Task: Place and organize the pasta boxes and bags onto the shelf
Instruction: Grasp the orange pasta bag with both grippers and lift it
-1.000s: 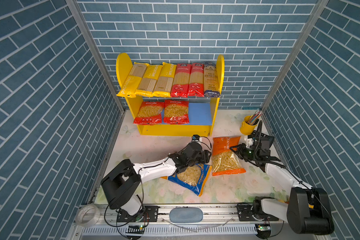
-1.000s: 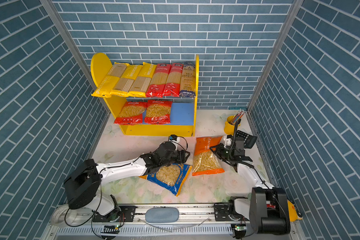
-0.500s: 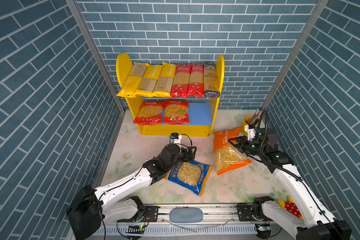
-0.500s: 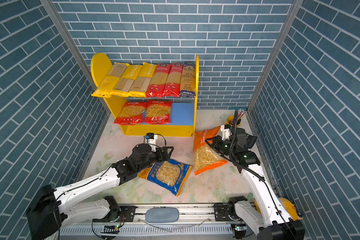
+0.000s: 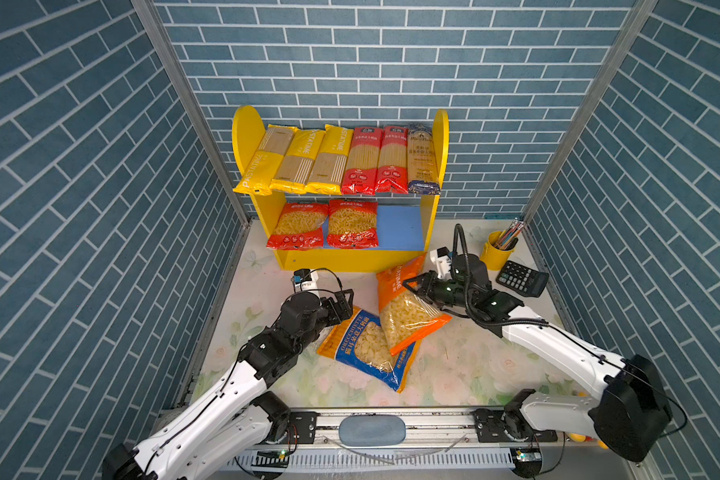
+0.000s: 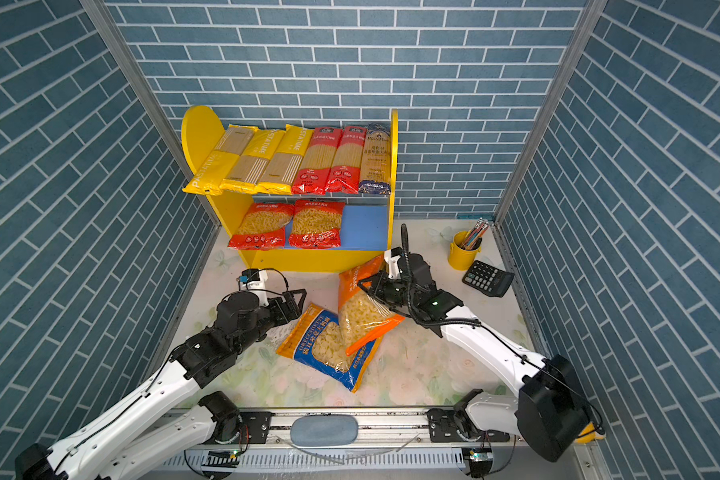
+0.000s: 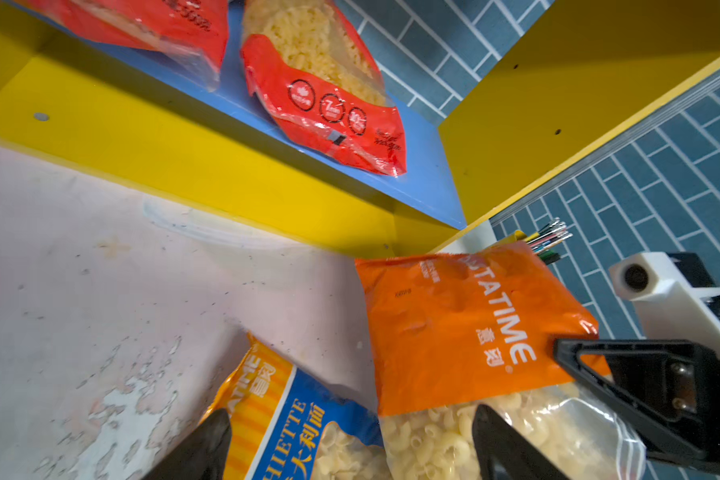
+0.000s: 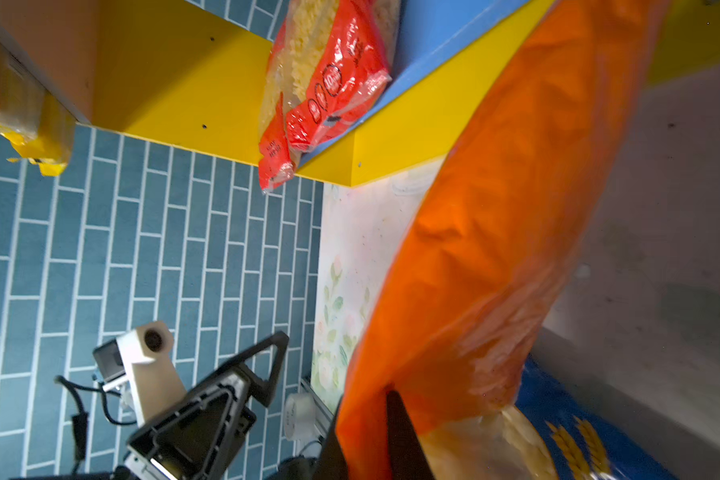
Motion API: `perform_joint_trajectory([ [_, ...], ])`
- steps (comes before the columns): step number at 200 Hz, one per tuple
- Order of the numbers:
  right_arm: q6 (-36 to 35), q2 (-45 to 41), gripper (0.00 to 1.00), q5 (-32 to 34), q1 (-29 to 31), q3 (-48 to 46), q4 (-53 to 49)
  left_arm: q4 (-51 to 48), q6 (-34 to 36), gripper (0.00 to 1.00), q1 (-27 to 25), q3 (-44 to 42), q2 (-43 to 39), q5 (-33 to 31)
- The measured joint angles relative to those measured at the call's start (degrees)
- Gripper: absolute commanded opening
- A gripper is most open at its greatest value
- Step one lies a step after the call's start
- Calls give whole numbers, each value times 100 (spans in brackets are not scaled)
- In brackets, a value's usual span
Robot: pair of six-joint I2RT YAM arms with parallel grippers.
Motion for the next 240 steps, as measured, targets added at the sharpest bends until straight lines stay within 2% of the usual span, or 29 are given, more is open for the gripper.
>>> perform_joint_trajectory([
  [20,570,249,0,317,149,-306,966,-214,-46,94,118,-7,-79,4],
  [43,981,509,0,483,122,-815,1366,-166,-129,94,212,-160,-9,127],
  [58,1134,684,11,514,13,-1158,1316,-85,-179,94,232,-269,240,317],
  [79,1139,802,30,466,-240,-1504,960,114,-256,88,238,-321,780,662],
  [113,417,682,52,466,-367,-1480,-98,223,-243,86,216,-295,1353,1193],
  [125,133,553,56,413,-459,-1473,-437,127,-223,86,195,-240,1438,1368],
  [172,-728,389,59,-151,-1412,-1303,-1211,-184,-236,86,-42,-155,1515,2052],
  [199,-1001,544,60,-319,-1550,-968,-1366,-273,-267,84,-374,-155,1499,2216],
  [240,-1115,1377,59,-577,-1596,-573,-1123,-466,-374,80,-870,-170,1648,1969],
])
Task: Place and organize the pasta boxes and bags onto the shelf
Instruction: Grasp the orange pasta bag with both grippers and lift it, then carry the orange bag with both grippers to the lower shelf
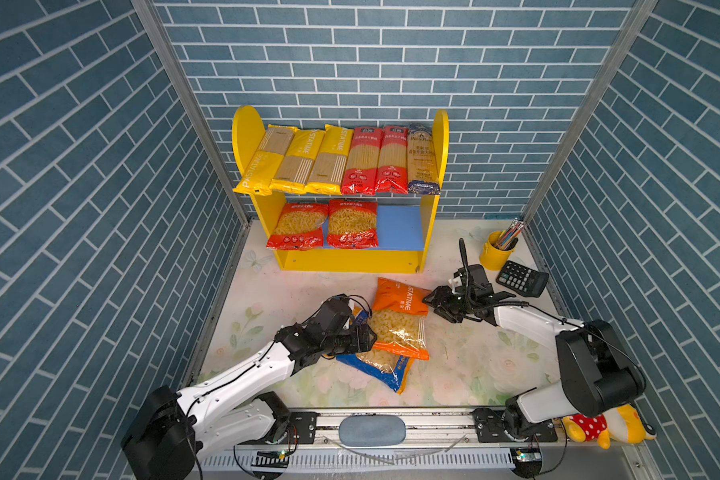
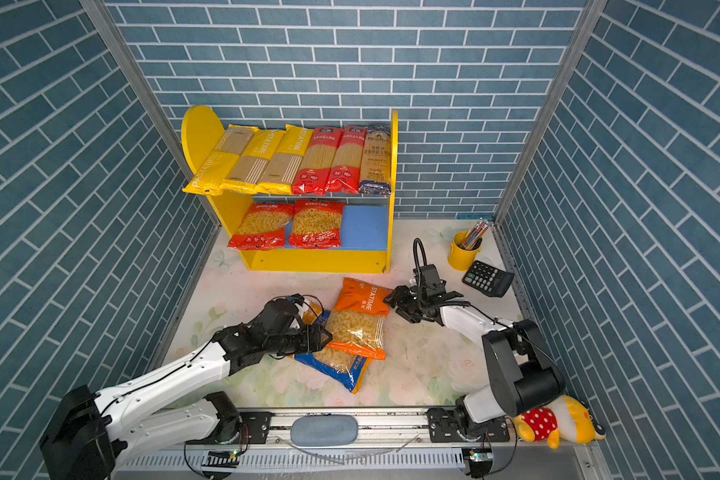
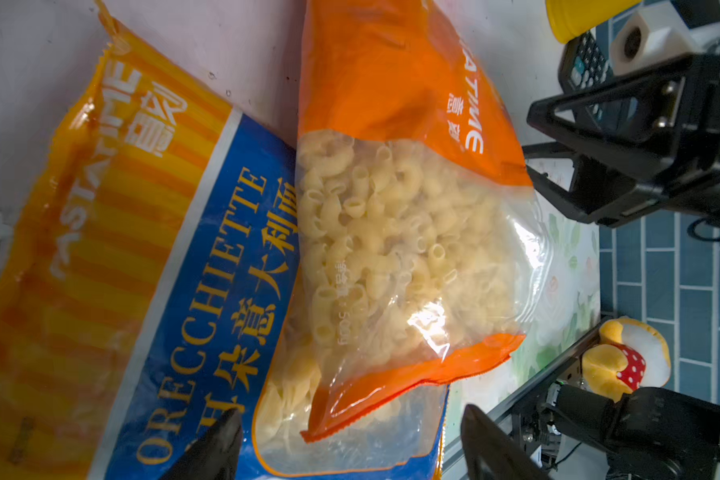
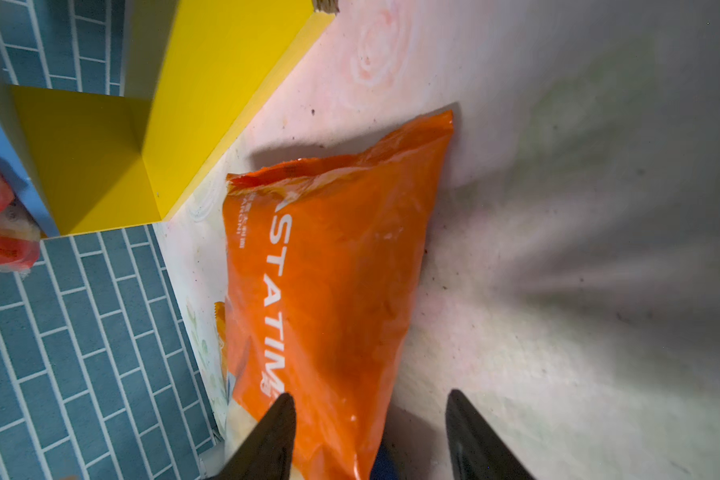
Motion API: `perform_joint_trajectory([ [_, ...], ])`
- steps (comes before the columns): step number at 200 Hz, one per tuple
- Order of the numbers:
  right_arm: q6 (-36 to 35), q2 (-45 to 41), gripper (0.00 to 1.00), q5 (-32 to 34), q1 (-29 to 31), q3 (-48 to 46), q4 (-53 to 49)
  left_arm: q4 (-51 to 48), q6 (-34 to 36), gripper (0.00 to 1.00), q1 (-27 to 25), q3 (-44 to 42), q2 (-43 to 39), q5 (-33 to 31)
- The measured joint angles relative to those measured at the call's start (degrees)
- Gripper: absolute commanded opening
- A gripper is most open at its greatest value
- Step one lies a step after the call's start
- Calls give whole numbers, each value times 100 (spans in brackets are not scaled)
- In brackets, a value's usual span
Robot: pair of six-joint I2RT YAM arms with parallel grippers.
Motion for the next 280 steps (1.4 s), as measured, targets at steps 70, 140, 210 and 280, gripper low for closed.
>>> perform_joint_trajectory([
  [70,-39,719,43,-382,-2,57,492,754,-433,53,-170,-175,365,-153],
  [140,-101,804,12,-533,-2,116,710,1261,-485,14,-168,-166,826,-275],
  [210,63,306,0,-496,48,-306,1563,1056,26,0,-173,-9,638,-186],
  [280,66,-1045,0,-422,133,-542,1825,267,1069,0,-170,236,-861,-57],
])
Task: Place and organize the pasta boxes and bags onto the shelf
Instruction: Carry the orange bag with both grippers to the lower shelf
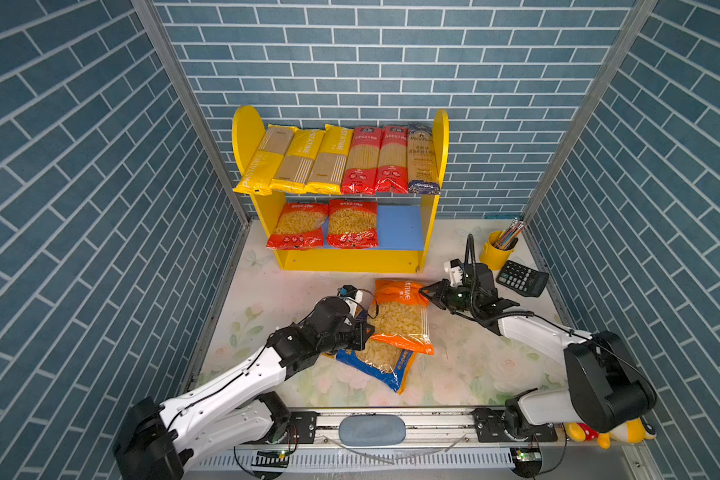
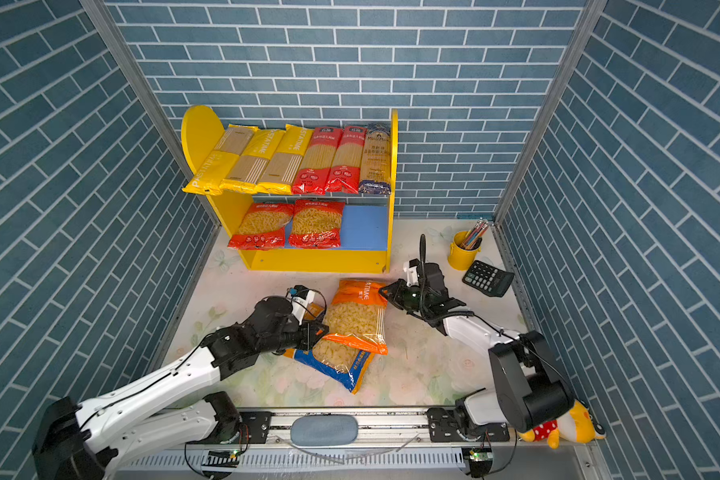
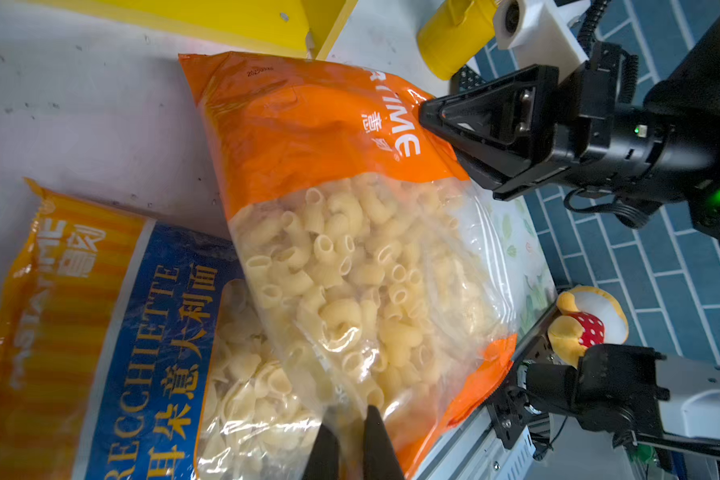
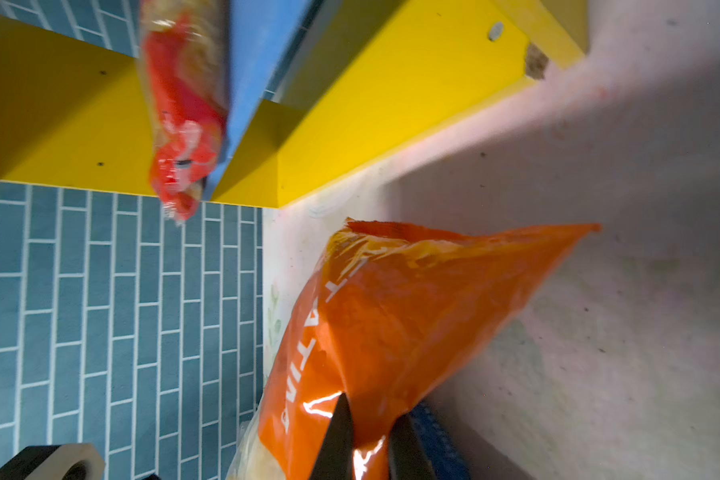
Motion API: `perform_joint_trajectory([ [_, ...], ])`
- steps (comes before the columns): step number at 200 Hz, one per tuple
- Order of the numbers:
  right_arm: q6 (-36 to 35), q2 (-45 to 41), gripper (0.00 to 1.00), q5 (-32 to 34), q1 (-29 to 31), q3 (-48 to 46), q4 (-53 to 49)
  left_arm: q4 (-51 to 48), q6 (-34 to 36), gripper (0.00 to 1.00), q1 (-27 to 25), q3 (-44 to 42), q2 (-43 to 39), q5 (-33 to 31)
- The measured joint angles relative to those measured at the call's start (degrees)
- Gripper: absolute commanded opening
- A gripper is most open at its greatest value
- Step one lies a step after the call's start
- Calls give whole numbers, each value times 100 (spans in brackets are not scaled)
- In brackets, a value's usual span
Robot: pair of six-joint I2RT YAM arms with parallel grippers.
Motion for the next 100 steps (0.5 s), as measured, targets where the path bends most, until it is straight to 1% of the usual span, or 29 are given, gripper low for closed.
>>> perform_joint_trajectory([
  [26,-39,-632,0,66,105,31,90,-142,463,0,0,57,-697,-72],
  [43,-138,-737,0,129,181,256,72,-389,844,0,-2,352,-800,-243],
  [71,-210,-387,0,240,256,957,247,-540,1521,0,-2,922,-645,-699],
  [100,-323,435,0,431,367,1847,752,-420,2164,0,2,1309,-197,-1346],
])
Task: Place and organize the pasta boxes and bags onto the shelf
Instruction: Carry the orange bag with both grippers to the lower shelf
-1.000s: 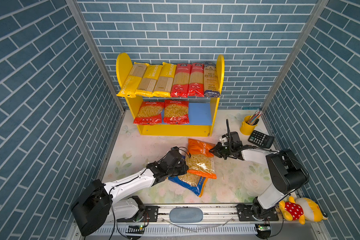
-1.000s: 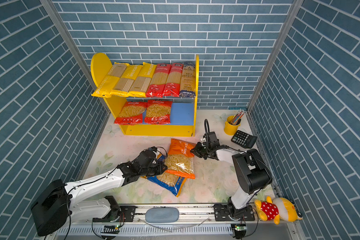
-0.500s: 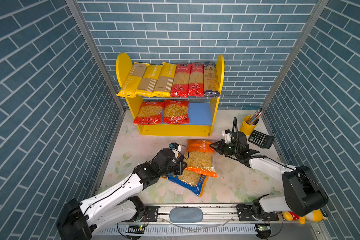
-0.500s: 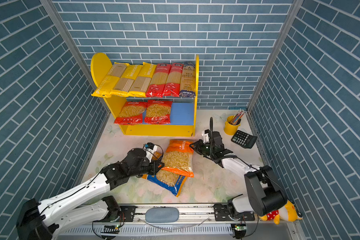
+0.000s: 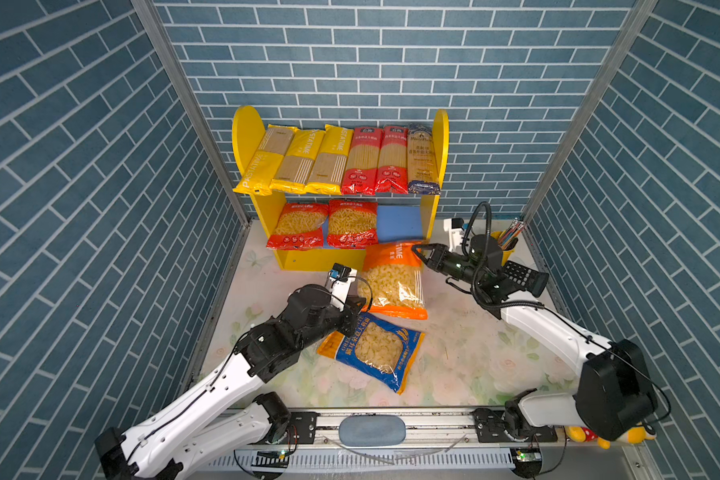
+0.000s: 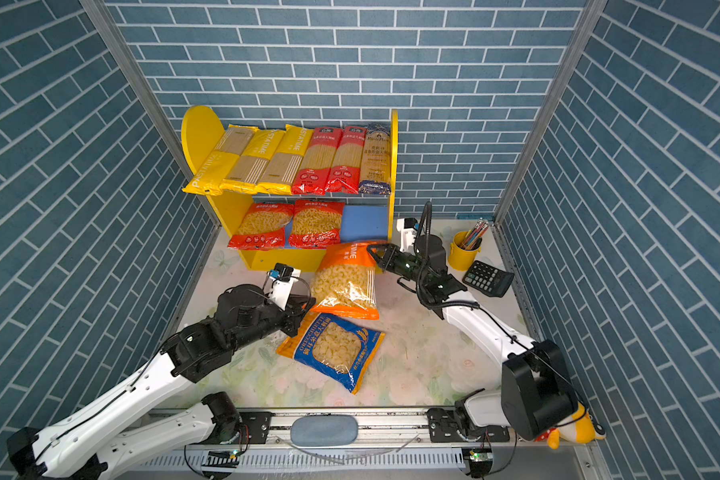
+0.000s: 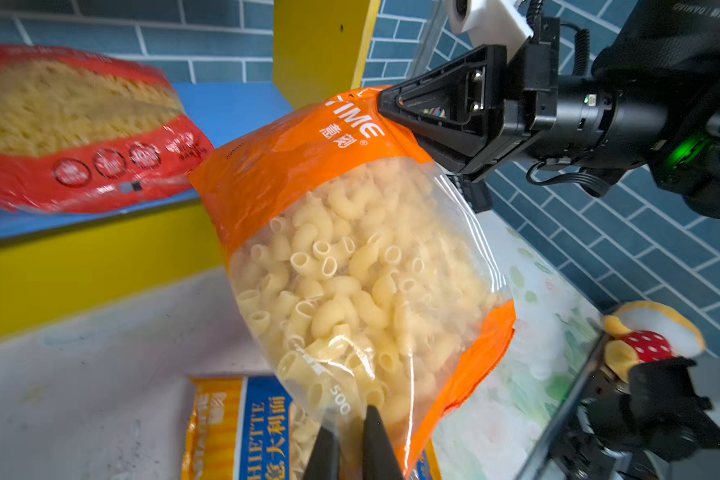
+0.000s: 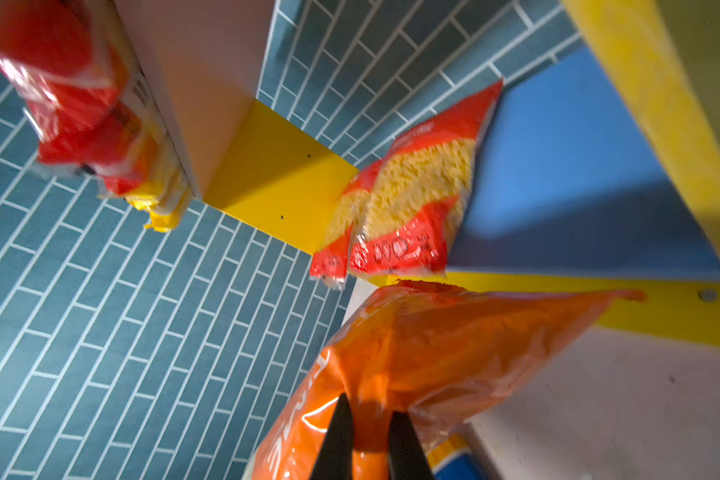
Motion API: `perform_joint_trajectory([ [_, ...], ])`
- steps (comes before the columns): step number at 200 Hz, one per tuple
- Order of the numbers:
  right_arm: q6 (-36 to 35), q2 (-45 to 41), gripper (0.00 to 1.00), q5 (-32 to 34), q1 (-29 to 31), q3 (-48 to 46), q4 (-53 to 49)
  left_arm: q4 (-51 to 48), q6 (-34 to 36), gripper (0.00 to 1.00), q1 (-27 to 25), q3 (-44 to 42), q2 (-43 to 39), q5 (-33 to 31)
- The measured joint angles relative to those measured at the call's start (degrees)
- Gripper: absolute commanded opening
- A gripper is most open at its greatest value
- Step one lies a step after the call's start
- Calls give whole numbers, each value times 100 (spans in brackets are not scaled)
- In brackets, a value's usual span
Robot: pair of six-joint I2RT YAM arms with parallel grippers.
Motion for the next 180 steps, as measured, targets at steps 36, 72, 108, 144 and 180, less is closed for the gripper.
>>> perform_joint_trajectory([
  [36,-61,1051,0,245,111,813,588,581,758,0,17,24,470,-1027],
  [72,-459,1773,0,538,229,1410,1113,1388,1285,0,295,-17,984,-1453],
  [108,-837,2441,0,1073,216,2022,1480,2649,1532,0,861,-37,2094,-1495],
  [144,-1338,2922,0,1495,210,2507,1631,3368,1869,0,968,415,3226,-1596],
  [180,-1690,3276,18,1803,151,2865,1725,3718,2009,0,1150,968,4063,-1694],
])
